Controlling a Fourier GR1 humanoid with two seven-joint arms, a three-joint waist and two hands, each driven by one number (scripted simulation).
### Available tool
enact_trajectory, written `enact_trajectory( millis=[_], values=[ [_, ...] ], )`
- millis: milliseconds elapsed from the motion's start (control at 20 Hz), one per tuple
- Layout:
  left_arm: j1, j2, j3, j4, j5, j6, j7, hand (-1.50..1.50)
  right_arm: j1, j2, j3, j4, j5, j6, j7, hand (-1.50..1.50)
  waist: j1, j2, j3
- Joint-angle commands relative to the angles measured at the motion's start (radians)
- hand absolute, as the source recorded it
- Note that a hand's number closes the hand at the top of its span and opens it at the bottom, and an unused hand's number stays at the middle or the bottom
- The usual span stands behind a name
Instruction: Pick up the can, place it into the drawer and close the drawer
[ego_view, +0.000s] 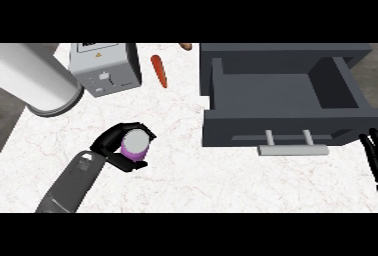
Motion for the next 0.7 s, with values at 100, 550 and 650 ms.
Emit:
enact_trajectory(
  millis=[100, 550, 650],
  values=[
    [0.057, -0.058, -0.030, -0.059, 0.025, -0.135, -0.017, 1.50, 0.042, 0.007, -0.023, -0.049, -0.031, 0.006, 0.012, -1.50, 0.005, -0.002, -0.001],
    [0.115, -0.032, 0.092, -0.240, 0.188, -0.037, 0.142, 1.50, 0.086, 0.022, -0.023, -0.085, -0.027, 0.010, 0.012, -1.50, 0.013, -0.006, -0.001],
    [0.119, -0.024, 0.219, -0.223, 0.261, 0.138, 0.167, 1.50, 0.057, 0.018, -0.027, -0.081, -0.025, -0.004, 0.022, -1.50, 0.039, -0.009, -0.001]
  ],
)
